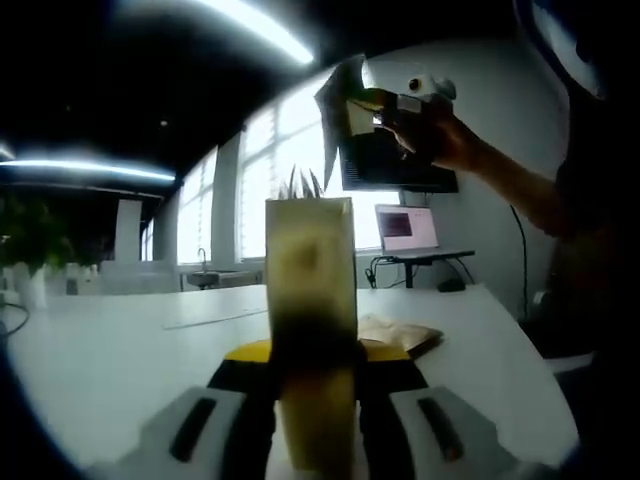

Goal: Extract single mask from mask box in order stack masks on table

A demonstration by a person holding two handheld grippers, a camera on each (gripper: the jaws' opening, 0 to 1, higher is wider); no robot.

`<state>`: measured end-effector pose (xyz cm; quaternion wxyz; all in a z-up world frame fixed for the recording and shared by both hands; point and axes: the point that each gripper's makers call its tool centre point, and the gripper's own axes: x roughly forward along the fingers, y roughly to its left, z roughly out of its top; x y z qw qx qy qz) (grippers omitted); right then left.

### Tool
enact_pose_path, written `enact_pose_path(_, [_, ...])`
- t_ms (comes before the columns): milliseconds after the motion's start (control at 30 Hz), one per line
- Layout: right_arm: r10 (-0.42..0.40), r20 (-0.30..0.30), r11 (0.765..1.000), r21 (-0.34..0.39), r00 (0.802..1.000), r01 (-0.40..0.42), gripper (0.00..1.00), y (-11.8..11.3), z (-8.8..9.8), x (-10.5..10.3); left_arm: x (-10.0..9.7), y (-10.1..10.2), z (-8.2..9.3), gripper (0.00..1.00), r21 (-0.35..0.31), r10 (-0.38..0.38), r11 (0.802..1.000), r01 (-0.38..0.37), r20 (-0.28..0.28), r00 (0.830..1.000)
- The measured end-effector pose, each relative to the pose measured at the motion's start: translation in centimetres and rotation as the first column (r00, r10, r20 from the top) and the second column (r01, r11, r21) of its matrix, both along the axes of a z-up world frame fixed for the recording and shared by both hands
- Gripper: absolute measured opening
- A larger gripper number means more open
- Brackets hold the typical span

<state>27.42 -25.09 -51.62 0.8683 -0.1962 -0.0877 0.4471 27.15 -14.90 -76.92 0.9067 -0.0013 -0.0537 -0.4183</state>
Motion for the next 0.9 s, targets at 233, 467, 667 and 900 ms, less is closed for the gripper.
enact_pose_path(233, [-0.056,0.023,0.998,-0.017,0.998,0.056,0.0,-0.9,0.6,0.2,0.0,0.0,0.0,0.33,0.0,0.001,1.0,-0.001,0.0,1.0])
enact_pose_path(467, [-0.138,-0.001,0.99,-0.029,0.99,0.138,0.0,-2.8,0.8,0.6,0.0,0.0,0.0,0.33,0.0,-0.001,1.0,0.001,-0.002,1.0])
enact_pose_path(667, [-0.216,-0.008,0.976,-0.04,0.976,0.215,0.0,-4.8,0.0,1.3,0.0,0.0,0.0,0.33,0.001,-0.001,1.0,0.001,-0.001,1.0])
enact_pose_path(900, [-0.307,0.002,0.946,-0.11,0.952,0.305,0.0,-7.1,-1.7,2.6,0.0,0.0,0.0,0.33,0.0,-0.002,1.0,0.002,-0.003,1.0])
